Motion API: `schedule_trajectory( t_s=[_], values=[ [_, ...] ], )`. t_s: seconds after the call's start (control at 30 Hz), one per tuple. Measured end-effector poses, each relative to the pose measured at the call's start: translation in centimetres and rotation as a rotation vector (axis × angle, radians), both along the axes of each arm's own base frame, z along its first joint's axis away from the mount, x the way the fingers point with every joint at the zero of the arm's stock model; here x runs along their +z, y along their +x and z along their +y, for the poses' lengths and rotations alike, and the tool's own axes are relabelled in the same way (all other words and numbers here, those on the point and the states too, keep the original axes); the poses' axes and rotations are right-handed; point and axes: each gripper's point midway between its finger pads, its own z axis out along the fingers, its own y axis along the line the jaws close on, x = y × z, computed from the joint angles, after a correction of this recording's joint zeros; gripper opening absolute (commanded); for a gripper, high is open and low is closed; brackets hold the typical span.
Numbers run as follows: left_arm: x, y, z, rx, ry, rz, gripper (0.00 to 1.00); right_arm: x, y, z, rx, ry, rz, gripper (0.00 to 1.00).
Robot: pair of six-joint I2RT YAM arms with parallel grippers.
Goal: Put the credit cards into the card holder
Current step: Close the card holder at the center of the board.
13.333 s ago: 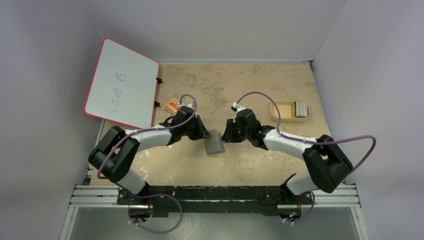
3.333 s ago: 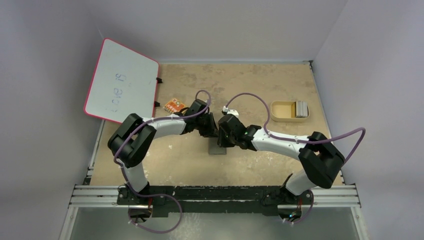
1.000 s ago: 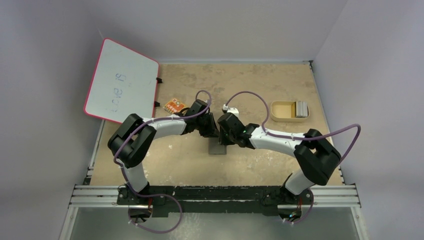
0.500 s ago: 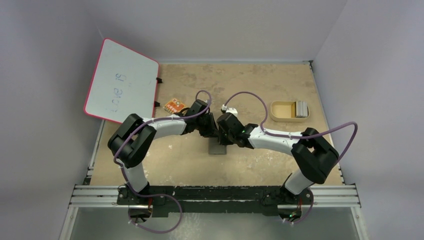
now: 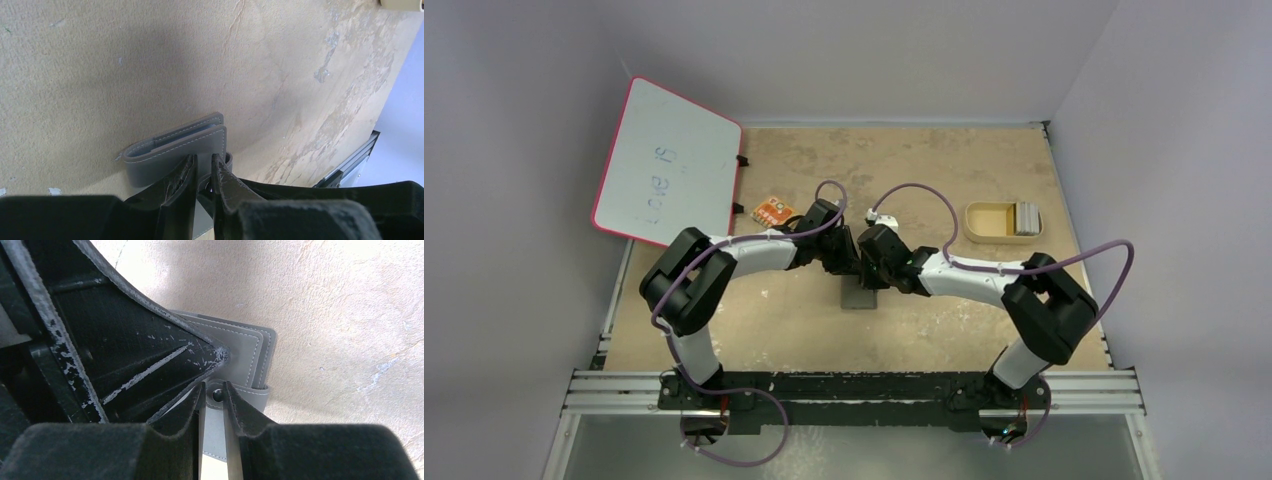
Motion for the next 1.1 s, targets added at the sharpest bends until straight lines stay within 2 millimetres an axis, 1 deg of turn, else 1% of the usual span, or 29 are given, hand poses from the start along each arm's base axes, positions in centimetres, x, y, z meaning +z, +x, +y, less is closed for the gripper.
schedule_trajectory(
  t_s=[0.4, 0.8, 0.97, 1.1],
  values=[
    [-0.02, 0.01, 0.00, 0.001, 0.002, -0.001, 0.16, 0.05, 0.08, 0.09, -0.001, 0.004, -0.003, 0.20],
    [-0.04, 0.02, 0.00, 0.002, 0.005, -0.004, 0.16, 0.04, 0.09, 0.08, 0.007, 0.000, -0.006, 0.18],
    [-0.07, 0.02, 0.01, 0.002, 0.005, -0.003, 0.16, 0.01, 0.07, 0.04, 0.014, -0.005, -0.008, 0.14],
    [-0.07, 0.04, 0.02, 0.004, 0.006, -0.004, 0.16, -0.05, -0.01, 0.06, 0.021, -0.010, -0.010, 0.13]
  ],
)
